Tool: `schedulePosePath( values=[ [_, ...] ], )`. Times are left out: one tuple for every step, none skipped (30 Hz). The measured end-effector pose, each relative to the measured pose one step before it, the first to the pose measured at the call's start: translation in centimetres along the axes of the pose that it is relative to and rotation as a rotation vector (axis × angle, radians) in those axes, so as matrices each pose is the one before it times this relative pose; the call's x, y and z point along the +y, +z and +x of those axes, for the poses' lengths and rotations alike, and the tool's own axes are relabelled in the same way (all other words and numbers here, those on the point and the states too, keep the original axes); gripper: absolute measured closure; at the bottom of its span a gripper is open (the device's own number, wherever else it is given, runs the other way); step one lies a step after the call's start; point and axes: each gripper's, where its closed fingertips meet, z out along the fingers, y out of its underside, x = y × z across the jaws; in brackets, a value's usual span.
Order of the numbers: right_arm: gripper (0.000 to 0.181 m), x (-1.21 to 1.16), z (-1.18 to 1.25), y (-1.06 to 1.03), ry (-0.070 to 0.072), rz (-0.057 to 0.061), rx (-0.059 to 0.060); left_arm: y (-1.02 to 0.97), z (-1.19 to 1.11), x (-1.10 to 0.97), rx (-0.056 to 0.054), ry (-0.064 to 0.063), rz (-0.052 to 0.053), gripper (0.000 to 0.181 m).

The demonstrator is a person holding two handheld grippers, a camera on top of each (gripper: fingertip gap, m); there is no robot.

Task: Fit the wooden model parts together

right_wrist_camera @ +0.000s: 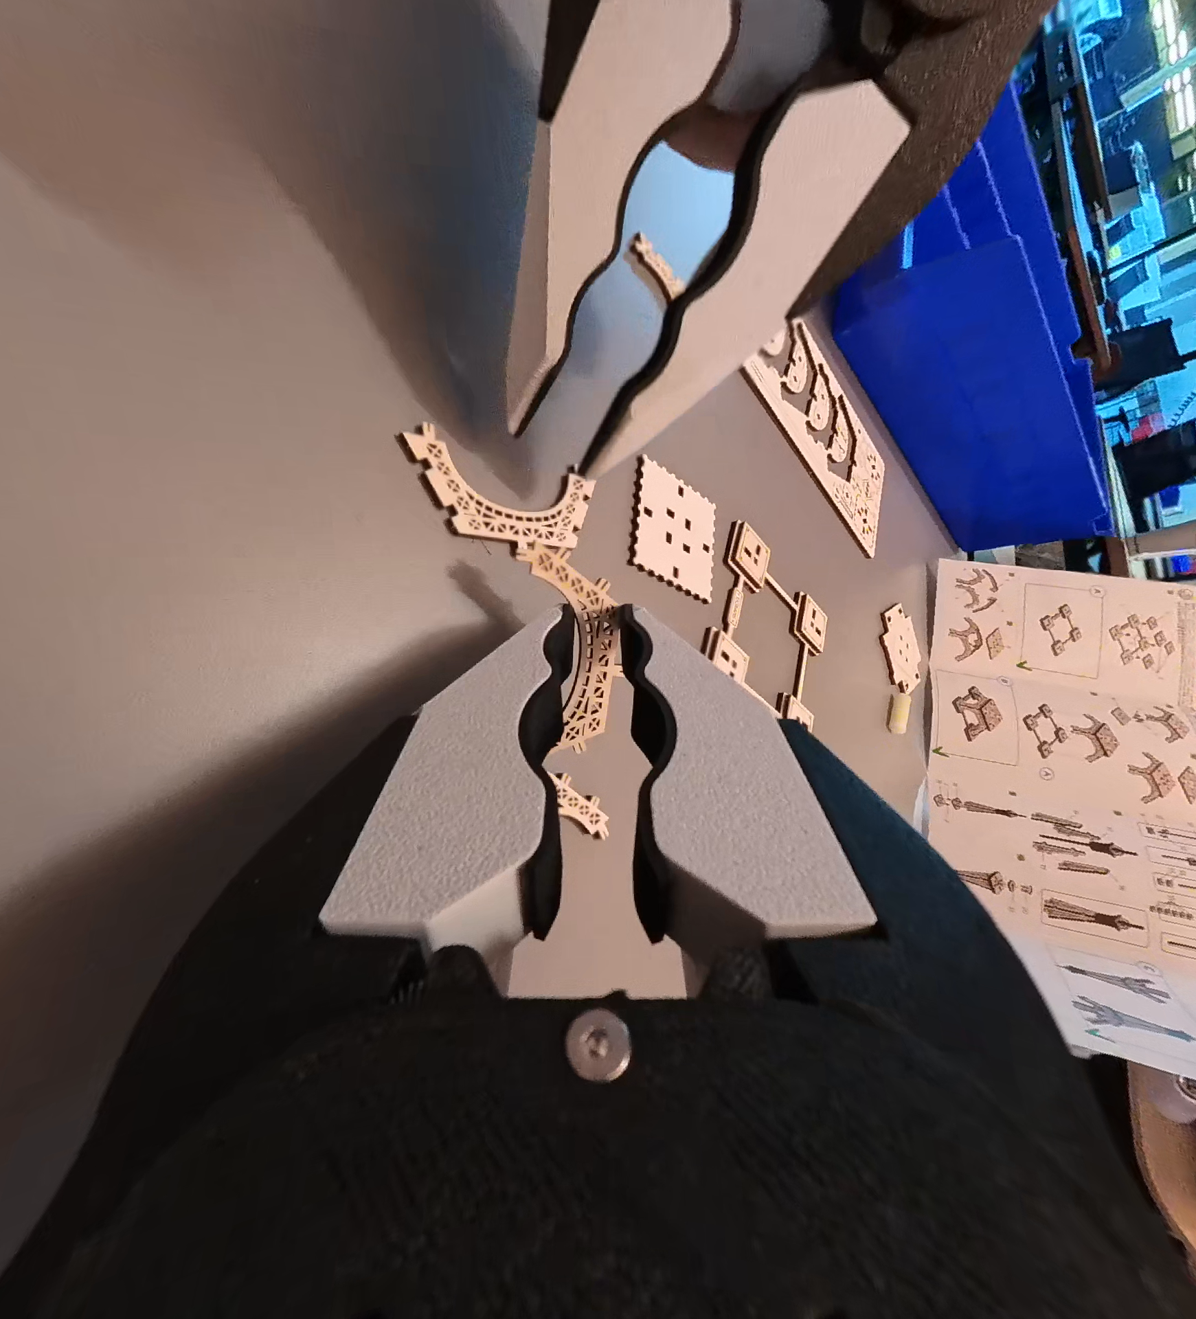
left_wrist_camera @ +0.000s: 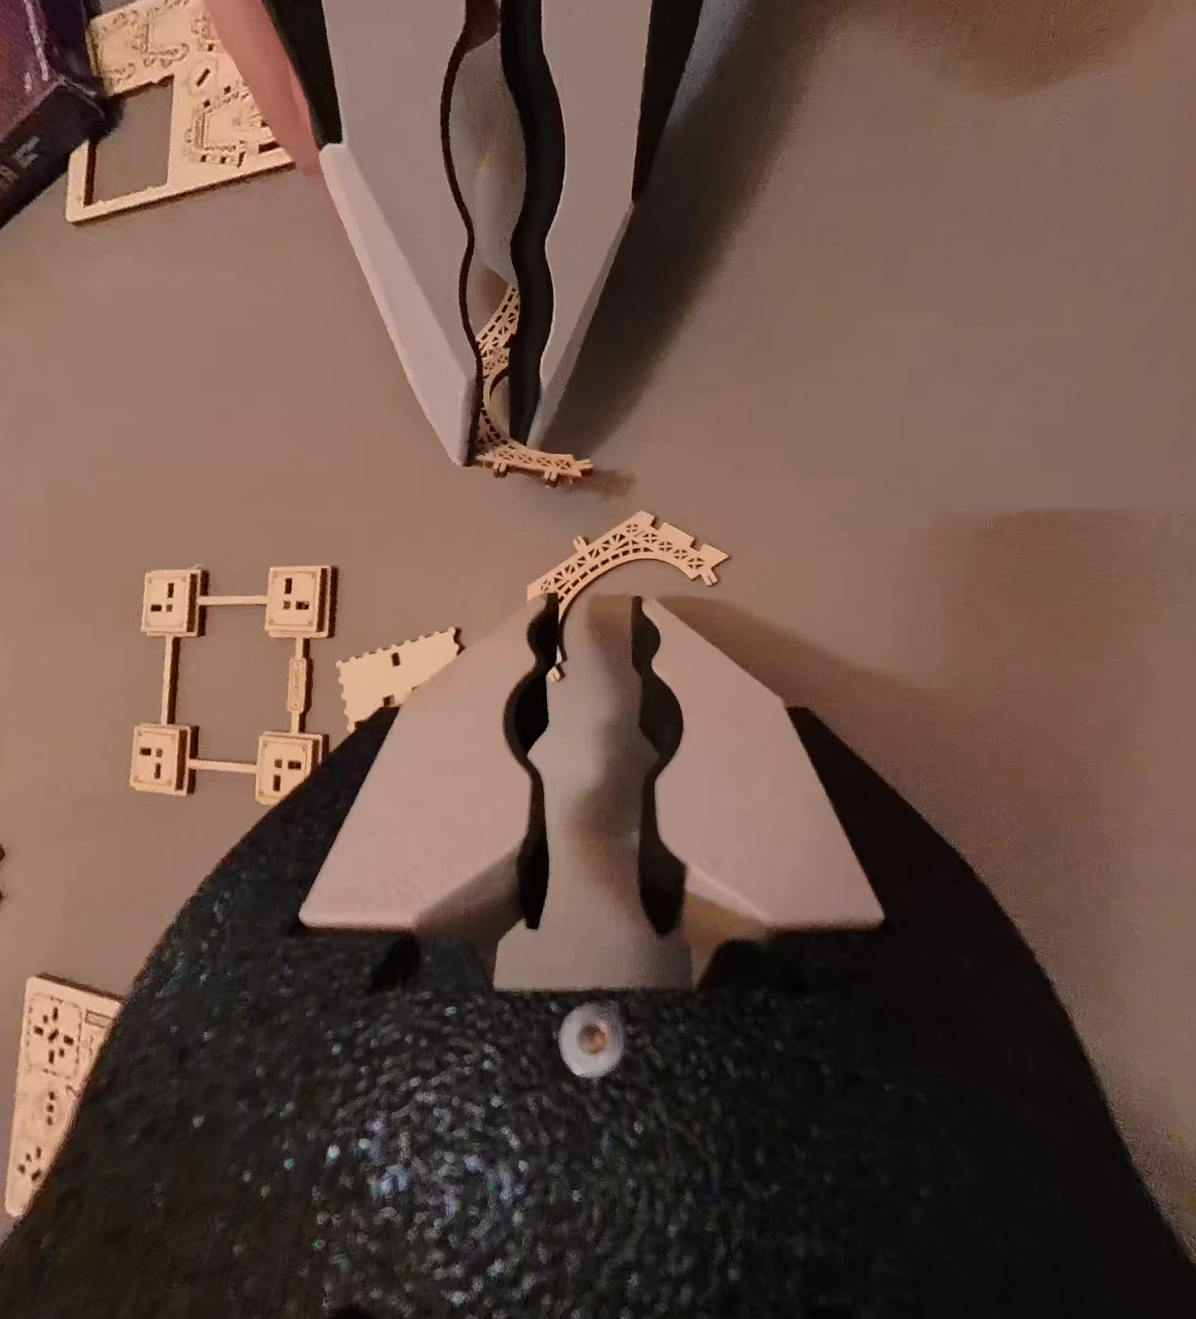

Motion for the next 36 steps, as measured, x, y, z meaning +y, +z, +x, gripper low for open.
schedulePosePath(
  values=[
    [0.171, -0.016, 0.069, -0.112, 0.0061, 0.005, 0.0015, 0.214, -0.004, -0.176, 0.0312, 0.0299, 0.0016, 0.162],
    [0.171, -0.018, 0.019, -0.122, 0.0086, 0.0064, -0.0019, 0.211, 0.143, -0.278, 0.0399, 0.0321, 0.0078, 0.16],
    [0.171, -0.002, 0.041, -0.132, 0.0089, 0.0051, -0.0002, 0.223, 0.27, -0.272, 0.0491, 0.0302, 0.0096, 0.158],
    [0.171, -0.032, 0.075, -0.129, 0.0059, 0.0055, 0.0011, 0.273, 0.185, -0.124, 0.0451, 0.0243, -0.0005, 0.156],
    [0.171, -0.054, 0.076, -0.136, 0.0048, 0.0046, 0.0014, 0.331, -0.179, -0.09, 0.0211, 0.0155, -0.0063, 0.154],
    [0.171, -0.066, 0.041, -0.133, 0.0037, 0.0041, -0.0009, 0.378, -0.121, -0.092, 0.0227, 0.0102, -0.004, 0.151],
    [0.171, -0.149, 0.052, -0.123, 0.0056, 0.0091, -0.0003, 0.279, 0.248, -0.204, 0.0485, -0.0027, 0.009, 0.156],
    [0.171, -0.22, 0.112, -0.133, 0.012, 0.0149, 0.0024, 0.159, 0.248, -0.09, 0.0481, -0.0145, 0.0053, 0.158],
    [0.171, -0.222, 0.106, -0.136, 0.0139, 0.016, 0.0011, 0.082, 0.094, 0.005, 0.0333, -0.0215, 0.0007, 0.161],
    [0.171, -0.191, 0.121, -0.167, 0.0135, 0.016, 0.0012, 0.053, 0.131, 0.031, 0.0305, -0.0273, 0.0036, 0.169],
    [0.171, -0.218, 0.19, -0.201, 0.0126, 0.0177, 0.0055, 0.055, -0.245, -0.034, 0.0032, -0.0299, 0.0143, 0.181],
    [0.171, -0.275, 0.234, -0.232, 0.015, 0.0244, 0.0081, 0.039, -0.309, -0.048, -0.0034, -0.0165, 0.0229, 0.181],
    [0.17, -0.286, 0.267, -0.251, 0.0191, 0.0264, 0.0091, 0.001, -0.06, -0.016, 0.004, -0.0224, 0.0268, 0.181],
    [0.17, -0.153, 0.369, -0.233, 0.0206, 0.02, 0.015, -0.034, -0.061, 0.004, -0.004, -0.0169, 0.026, 0.181],
    [0.17, -0.01, 0.387, -0.21, 0.0182, 0.0128, 0.0163, -0.031, -0.129, 0.021, -0.0185, -0.0057, 0.0248, 0.181],
    [0.171, 0.117, 0.301, -0.192, 0.0144, 0.0053, 0.0118, -0.08, -0.141, 0.07, -0.0254, 0.002, 0.0214, 0.181],
    [0.171, 0.317, 0.392, -0.168, 0.008, -0.0087, 0.0196, -0.142, -0.126, 0.123, -0.026, 0.0033, 0.0141, 0.181],
    [0.17, 0.478, 0.349, -0.116, -0.0036, -0.0208, 0.0183, -0.181, -0.242, 0.181, -0.0323, 0.006, 0.0065, 0.181],
    [0.171, 0.418, 0.084, -0.08, -0.0051, -0.0184, 0.0028, -0.232, -0.399, 0.147, -0.0411, 0.008, 0.0037, 0.181],
    [0.171, 0.307, 0.155, -0.02, 0.001, -0.0132, 0.0074, -0.281, -0.295, -0.006, -0.0332, 0.0091, 0.0068, 0.181],
    [0.171, 0.205, 0.051, 0.026, -0.0004, -0.0087, 0.0019, -0.335, -0.105, -0.155, -0.0177, 0.01, 0.0107, 0.181],
    [0.171, 0.139, -0.076, 0.06, -0.0001, -0.0062, -0.004, -0.339, 0.008, -0.229, -0.0063, 0.0086, 0.0099, 0.181],
    [0.171, 0.05, -0.058, 0.082, -0.0011, -0.0035, -0.0014, -0.315, 0.045, -0.214, -0.0004, 0.0112, 0.0027, 0.176],
    [0.171, 0.011, -0.105, 0.093, -0.0041, -0.0027, -0.0032, -0.243, -0.115, -0.159, -0.0088, 0.0195, -0.0082, 0.169],
    [0.17, 0.012, -0.134, 0.101, -0.0046, -0.0046, -0.0057, -0.123, -0.138, -0.004, -0.0091, 0.0373, -0.0269, 0.165],
    [0.17, 0.035, -0.119, 0.094, -0.0046, -0.0059, -0.0053, 0.022, -0.063, 0.1, -0.0036, 0.056, -0.0427, 0.159],
    [0.17, 0.011, -0.088, 0.074, -0.004, -0.0039, -0.0039, 0.121, 0.049, 0.049, 0.0072, 0.0667, -0.0437, 0.158],
    [0.17, 0.001, -0.127, 0.057, -0.0009, -0.0013, -0.0068, 0.206, 0.079, 0.053, 0.0147, 0.0682, -0.0454, 0.159],
    [0.171, 0.01, -0.152, 0.052, 0.0021, 0.0, -0.0086, 0.272, -0.001, 0.042, 0.0178, 0.0555, -0.0445, 0.159],
    [0.171, 0.063, -0.123, 0.022, 0.0013, -0.0015, -0.0072, 0.3, 0.135, 0.022, 0.0329, 0.0369, -0.0383, 0.16],
    [0.17, 0.083, -0.069, 0.005, -0.0009, -0.0031, -0.0029, 0.342, 0.294, 0.103, 0.0485, 0.0226, -0.0384, 0.16],
    [0.171, 0.094, -0.094, -0.014, 0.0002, -0.0036, -0.0059, 0.391, 0.291, 0.203, 0.0506, 0.0169, -0.0396, 0.16],
    [0.171, 0.109, -0.132, -0.028, 0.0032, -0.0037, -0.0101, 0.25, 0.144, -0.106, 0.0421, 0.0121, -0.0133, 0.165],
    [0.17, 0.133, -0.013, -0.057, 0.0011, -0.0052, -0.0018, 0.135, -0.028, -0.199, 0.0292, 0.0067, -0.0005, 0.166],
    [0.17, 0.115, 0.096, -0.065, -0.0017, -0.0037, 0.0054, 0.078, 0.02, -0.04, 0.0325, -0.001, -0.003, 0.167],
    [0.17, 0.077, 0.063, -0.075, 0.0037, 0.0002, 0.0017, 0.042, 0.022, 0.024, 0.0334, -0.014, -0.0015, 0.168]
  ],
)
